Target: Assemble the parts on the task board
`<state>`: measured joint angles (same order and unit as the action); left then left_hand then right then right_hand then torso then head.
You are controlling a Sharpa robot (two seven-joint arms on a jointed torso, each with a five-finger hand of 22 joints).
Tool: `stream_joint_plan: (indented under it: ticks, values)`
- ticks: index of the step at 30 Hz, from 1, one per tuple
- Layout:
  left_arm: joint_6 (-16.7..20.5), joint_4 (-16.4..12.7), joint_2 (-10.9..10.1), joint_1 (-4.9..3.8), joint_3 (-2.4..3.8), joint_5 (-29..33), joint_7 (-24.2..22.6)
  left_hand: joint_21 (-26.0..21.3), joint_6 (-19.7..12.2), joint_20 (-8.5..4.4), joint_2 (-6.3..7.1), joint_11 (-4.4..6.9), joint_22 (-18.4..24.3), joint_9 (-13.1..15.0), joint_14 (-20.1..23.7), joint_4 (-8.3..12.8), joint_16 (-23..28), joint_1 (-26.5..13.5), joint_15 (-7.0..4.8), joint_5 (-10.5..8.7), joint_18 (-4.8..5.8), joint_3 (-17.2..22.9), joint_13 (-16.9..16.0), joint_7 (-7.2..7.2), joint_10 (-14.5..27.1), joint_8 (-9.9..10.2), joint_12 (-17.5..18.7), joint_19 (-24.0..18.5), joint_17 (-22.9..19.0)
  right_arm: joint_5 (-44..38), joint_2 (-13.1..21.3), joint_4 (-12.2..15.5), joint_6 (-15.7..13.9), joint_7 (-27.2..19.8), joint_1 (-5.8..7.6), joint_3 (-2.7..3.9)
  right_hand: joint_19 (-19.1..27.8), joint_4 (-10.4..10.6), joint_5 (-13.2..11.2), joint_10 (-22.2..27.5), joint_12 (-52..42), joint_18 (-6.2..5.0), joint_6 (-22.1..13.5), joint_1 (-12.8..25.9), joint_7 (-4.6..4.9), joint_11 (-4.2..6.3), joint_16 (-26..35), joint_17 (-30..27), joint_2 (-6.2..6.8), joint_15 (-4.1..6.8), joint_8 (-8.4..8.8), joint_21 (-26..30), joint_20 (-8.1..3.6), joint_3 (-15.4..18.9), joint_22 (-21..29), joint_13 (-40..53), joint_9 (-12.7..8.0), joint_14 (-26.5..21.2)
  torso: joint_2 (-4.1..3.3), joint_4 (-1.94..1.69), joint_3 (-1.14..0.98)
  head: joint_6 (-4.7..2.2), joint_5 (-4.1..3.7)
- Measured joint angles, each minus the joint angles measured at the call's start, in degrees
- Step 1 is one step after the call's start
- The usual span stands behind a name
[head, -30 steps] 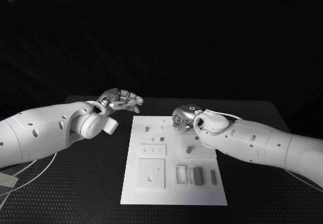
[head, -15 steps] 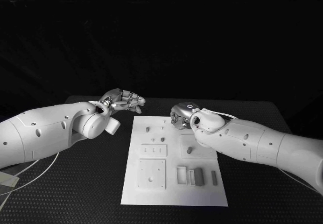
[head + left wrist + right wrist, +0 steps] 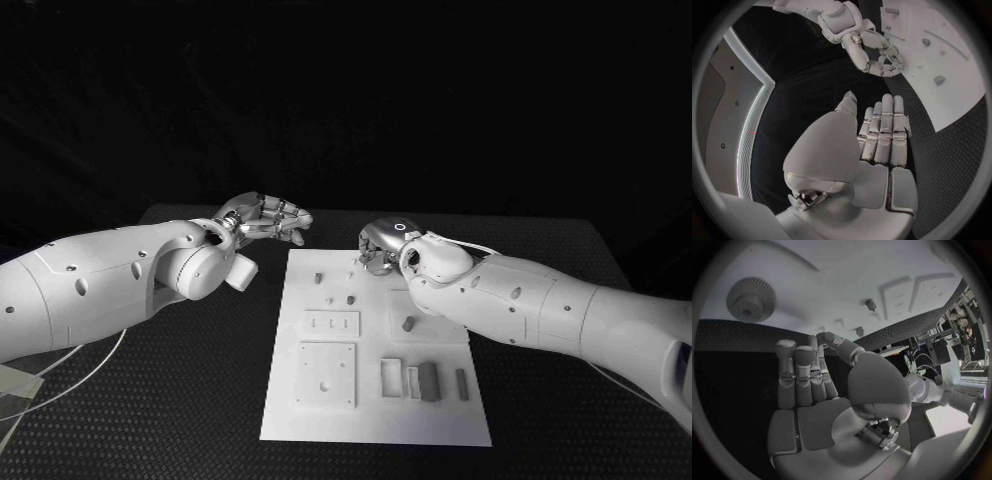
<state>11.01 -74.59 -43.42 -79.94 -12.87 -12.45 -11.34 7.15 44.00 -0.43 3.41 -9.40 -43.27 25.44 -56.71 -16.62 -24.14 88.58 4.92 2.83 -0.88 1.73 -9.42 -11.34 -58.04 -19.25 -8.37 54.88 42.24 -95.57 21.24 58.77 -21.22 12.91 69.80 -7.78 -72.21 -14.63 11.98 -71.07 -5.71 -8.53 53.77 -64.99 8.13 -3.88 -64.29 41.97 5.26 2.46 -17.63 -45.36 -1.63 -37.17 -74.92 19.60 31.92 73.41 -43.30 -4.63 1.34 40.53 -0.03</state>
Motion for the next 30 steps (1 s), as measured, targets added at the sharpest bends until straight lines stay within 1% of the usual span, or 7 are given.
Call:
stream_joint_plan:
  ticks: [7, 12, 15, 18, 20, 24, 30]
  values:
    - [0.0, -0.1, 0.0, -0.12, 0.08, 0.0, 0.0, 0.0, 0.0, 0.00, 0.00, 0.00, 0.0, 0.0, 0.0, 0.0, 0.0, 0.0, 0.00, 0.00, 0.00, 0.0, 0.0, 0.00, 0.0, 0.0, 0.0, 0.0, 0.0, 0.0, -1.4, -0.8, -0.5, 0.0, 0.00, 0.01, -0.2, 0.0, 0.0, 0.0, 0.0, 0.00, 0.0, 0.0, -0.01, 0.00, 0.0, 0.0, 0.00, -0.02, 0.00, 0.0, 0.00, 0.0, 0.0, 0.1, 0.0, 0.0, -0.26, -0.17, 0.11, -0.50, 0.02]
    - [0.0, -0.5, 0.0, -0.48, 0.21, 0.0, 0.0, 0.0, 0.0, 0.01, 0.00, 0.00, 0.0, 0.0, 0.0, 0.0, 0.0, 0.0, 0.00, 0.00, 0.01, 0.0, 0.0, 0.00, 0.0, 0.0, 0.0, 0.0, 0.0, 0.0, -1.8, -1.6, -1.0, -0.1, 0.00, 0.06, -0.2, -0.2, 0.0, 0.0, 0.2, 0.00, 0.0, 0.0, -0.02, 0.00, 0.0, 0.0, 0.00, -0.02, 0.00, 0.0, 0.00, -0.2, 0.0, 0.1, 0.0, 0.0, -0.51, -0.35, 0.20, -0.85, 0.04]
    - [0.0, -0.6, -0.1, -0.54, 0.37, 0.0, 0.0, 0.0, 0.0, 0.01, 0.00, 0.00, 0.0, 0.0, 0.0, 0.0, 0.0, 0.0, 0.00, 0.00, 0.01, 0.0, 0.0, 0.00, 0.0, 0.0, 0.2, 0.0, 0.1, 0.0, -2.0, -2.0, -1.2, -0.1, 0.00, 0.11, -0.2, -0.2, 0.0, 0.0, 0.2, 0.00, 0.0, 0.0, -0.02, 0.00, 0.0, 0.0, 0.00, -0.09, 0.00, 0.0, 0.00, -0.2, 0.0, 0.1, 0.0, 0.1, -0.66, -0.49, 0.26, -0.99, 0.09]
    - [0.0, -0.6, -0.1, -0.57, 0.79, 0.0, 0.0, 0.0, 0.0, 0.01, 0.00, 0.00, 0.0, 0.0, 0.0, 0.0, 0.0, 0.0, 0.00, 0.00, 0.01, 0.0, 0.0, 0.00, 0.0, 0.0, 0.2, 0.0, 0.1, 0.1, -2.3, -2.3, -1.4, -0.1, -0.01, 0.11, -0.2, -0.2, 0.0, 0.0, 0.2, 0.00, 0.0, 0.2, -0.02, 0.00, 0.0, 0.0, 0.23, -0.10, 0.00, 0.0, 0.01, -0.2, 0.0, 0.1, 0.0, 0.1, -0.88, -0.66, 0.34, -1.14, 0.10]
    - [0.0, -0.6, -0.2, -0.61, 0.86, 0.0, 0.0, 0.0, 0.0, 0.01, 0.00, 0.00, 0.0, 0.0, 0.0, 0.0, 0.0, 0.0, 0.00, 0.00, 0.01, 0.0, 0.0, 0.00, 0.0, 0.0, 0.2, 0.0, 0.1, 0.1, -2.5, -2.6, -1.5, -0.1, -0.02, 0.12, -0.2, -0.2, 0.0, 0.0, 0.2, 0.00, 0.0, 0.2, -0.02, 0.00, 0.0, 0.0, 0.23, -0.10, 0.00, 0.0, 0.01, -0.2, 0.0, 0.1, 0.0, 0.1, -1.02, -0.76, 0.36, -1.27, 0.10]
    - [0.0, -0.6, -0.2, -0.63, 0.86, 0.0, 0.0, 0.0, 0.0, 0.01, 0.00, 0.00, 0.0, 0.0, 0.0, 0.0, 0.0, 0.0, 0.00, 0.00, 0.01, 0.0, 0.0, 0.00, 0.0, 0.0, 0.2, 0.0, 0.1, 0.1, -2.9, -2.7, -1.8, -0.1, -0.02, 0.13, -0.2, -0.2, 0.0, 0.0, 0.2, 0.00, 0.0, 0.2, -0.02, 0.00, 0.0, 0.0, 0.23, -0.10, 0.00, 0.0, 0.01, -0.2, 0.0, 0.1, 0.0, 0.1, -1.26, -0.88, 0.38, -1.42, 0.03]
    - [0.0, -0.7, -0.2, -0.67, 0.90, -0.1, 0.1, 0.0, 0.0, 0.01, 0.00, 0.00, 0.0, 0.0, 0.0, 0.0, 0.0, 0.0, 0.00, 0.00, 0.01, 0.0, 0.0, 0.00, 0.0, 0.0, 0.2, 0.0, 0.1, 0.1, -3.1, -3.5, -2.0, -0.1, -0.02, 0.20, -0.2, -0.3, 0.0, 0.0, 0.2, 0.00, 0.0, 0.2, -0.03, 0.00, 0.0, 0.0, 0.23, -0.12, 0.00, 0.0, 0.01, -0.3, 0.0, 0.1, 0.1, 0.1, -1.47, -0.96, 0.39, -1.59, -0.07]
